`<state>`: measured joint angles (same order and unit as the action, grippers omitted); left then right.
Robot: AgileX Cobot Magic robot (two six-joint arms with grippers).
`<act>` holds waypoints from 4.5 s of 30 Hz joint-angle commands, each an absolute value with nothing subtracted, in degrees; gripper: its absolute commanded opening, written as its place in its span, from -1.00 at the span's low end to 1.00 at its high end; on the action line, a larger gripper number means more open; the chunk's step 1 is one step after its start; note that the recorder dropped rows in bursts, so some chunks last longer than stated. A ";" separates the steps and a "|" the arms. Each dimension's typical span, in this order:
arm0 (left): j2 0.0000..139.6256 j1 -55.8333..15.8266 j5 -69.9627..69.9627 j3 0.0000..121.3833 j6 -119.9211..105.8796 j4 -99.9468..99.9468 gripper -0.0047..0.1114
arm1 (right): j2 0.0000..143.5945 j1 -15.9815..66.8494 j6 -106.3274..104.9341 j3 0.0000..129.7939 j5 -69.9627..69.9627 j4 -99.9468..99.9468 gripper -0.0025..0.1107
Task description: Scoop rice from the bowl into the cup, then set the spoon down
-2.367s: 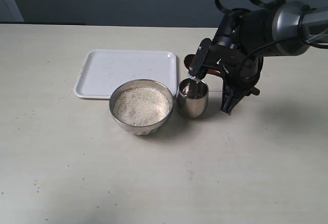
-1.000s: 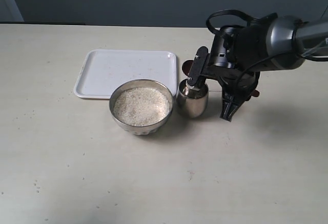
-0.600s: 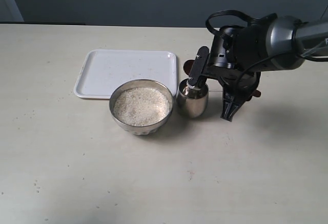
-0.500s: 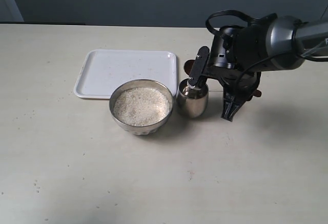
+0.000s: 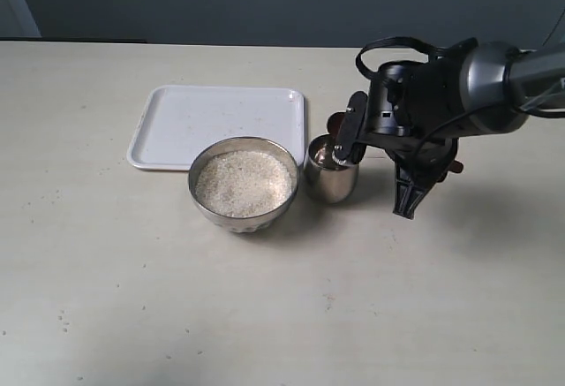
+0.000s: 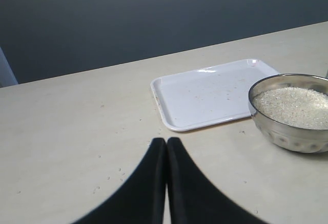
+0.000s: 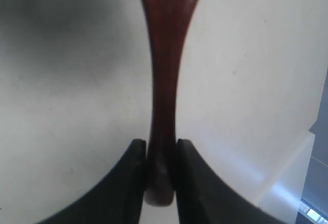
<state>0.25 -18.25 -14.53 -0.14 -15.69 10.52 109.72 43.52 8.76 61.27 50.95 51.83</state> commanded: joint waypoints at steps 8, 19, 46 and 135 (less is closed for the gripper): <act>0.00 -18.38 -13.68 0.00 -15.56 10.58 -0.91 | 107.13 43.45 11.72 60.15 48.98 52.84 -0.97; 0.00 -18.38 -13.68 0.00 -15.56 10.58 -0.91 | 107.13 44.71 11.72 60.15 49.76 53.37 -0.97; 0.00 -18.38 -13.68 0.00 -15.56 10.41 -0.91 | 107.61 48.02 15.37 58.49 54.01 60.85 -0.97; 0.00 -18.38 -13.68 0.00 -15.56 10.41 -0.91 | 104.16 52.68 26.76 55.13 52.77 68.12 -0.97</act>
<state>0.25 -18.25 -14.53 -0.14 -15.69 10.52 106.38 52.65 25.72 55.42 56.52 72.28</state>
